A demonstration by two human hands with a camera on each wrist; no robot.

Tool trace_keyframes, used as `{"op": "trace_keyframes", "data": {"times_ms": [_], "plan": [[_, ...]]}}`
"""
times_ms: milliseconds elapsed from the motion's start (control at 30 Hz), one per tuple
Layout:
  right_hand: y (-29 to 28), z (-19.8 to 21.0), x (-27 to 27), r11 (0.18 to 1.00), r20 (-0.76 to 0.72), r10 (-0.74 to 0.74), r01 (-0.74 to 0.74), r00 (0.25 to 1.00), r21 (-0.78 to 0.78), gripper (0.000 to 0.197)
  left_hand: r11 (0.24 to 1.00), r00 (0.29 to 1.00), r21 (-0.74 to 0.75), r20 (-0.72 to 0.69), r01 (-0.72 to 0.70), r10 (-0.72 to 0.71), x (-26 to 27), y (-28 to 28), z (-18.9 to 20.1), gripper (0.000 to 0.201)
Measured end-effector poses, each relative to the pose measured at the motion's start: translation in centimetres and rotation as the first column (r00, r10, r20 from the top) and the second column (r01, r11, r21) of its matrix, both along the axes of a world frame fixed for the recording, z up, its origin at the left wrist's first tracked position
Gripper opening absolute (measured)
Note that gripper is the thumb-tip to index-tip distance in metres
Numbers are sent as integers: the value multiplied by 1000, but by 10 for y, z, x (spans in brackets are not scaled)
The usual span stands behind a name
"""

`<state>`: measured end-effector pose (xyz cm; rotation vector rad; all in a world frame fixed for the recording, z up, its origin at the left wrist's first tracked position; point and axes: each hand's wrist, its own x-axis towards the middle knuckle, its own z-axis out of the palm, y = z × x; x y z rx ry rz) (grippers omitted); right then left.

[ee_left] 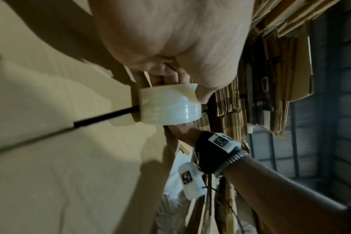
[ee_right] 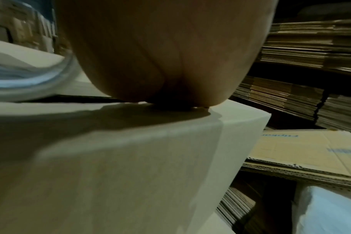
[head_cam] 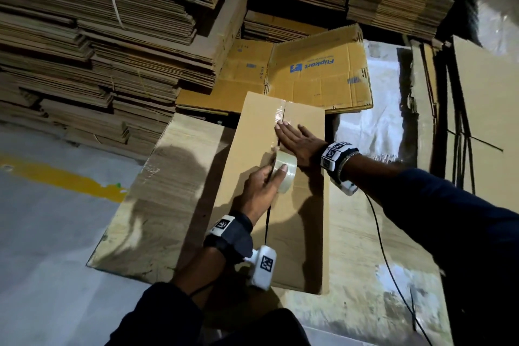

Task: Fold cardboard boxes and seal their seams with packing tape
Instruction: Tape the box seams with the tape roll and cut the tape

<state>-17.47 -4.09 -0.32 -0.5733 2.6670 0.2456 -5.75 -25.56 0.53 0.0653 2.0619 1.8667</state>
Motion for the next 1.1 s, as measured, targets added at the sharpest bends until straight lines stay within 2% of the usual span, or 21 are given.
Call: {"op": "trace_keyframes", "data": {"times_ms": [100,167,233,367,400,467,567,633,733,867,1033,1100], "plan": [[-7,6,-1,998,38,-57,57,998,-10,92,998,998,-34,22,-53,54,12,-1,0,55],[-12,7,-2,996,39,-86,87,996,-26,89,995,997,-64,-3,-71,71,15,-7,1,69],[-17,10,3,994,33,-103,105,994,-40,84,998,998,-46,-37,-54,52,16,-12,5,72],[-22,13,28,1000,37,-14,14,999,-4,93,1000,999,-27,54,-3,5,14,-14,7,80],[-19,9,33,1000,24,6,-6,1000,-1,90,999,997,-31,73,22,-19,15,-15,8,78],[-14,5,37,1000,-7,4,-4,1000,-1,85,997,995,-27,73,71,-69,23,-17,9,60],[-16,5,36,999,11,-41,41,999,-19,91,994,994,-46,63,98,-95,45,-22,14,42],[-19,4,37,998,14,-53,54,998,-21,90,990,994,-93,40,106,-103,60,-28,11,43],[-26,8,42,993,14,-106,106,994,-43,83,996,996,-36,26,82,-81,70,-35,11,40],[-41,7,76,994,47,-91,94,995,-49,101,1000,998,5,56,28,-29,78,-37,15,42],[-51,3,96,991,30,-121,123,992,-48,106,1000,995,-10,101,22,-21,92,-41,8,52],[-55,5,94,990,46,-135,137,990,-43,95,998,994,-54,110,11,-5,104,-45,7,50]]}}
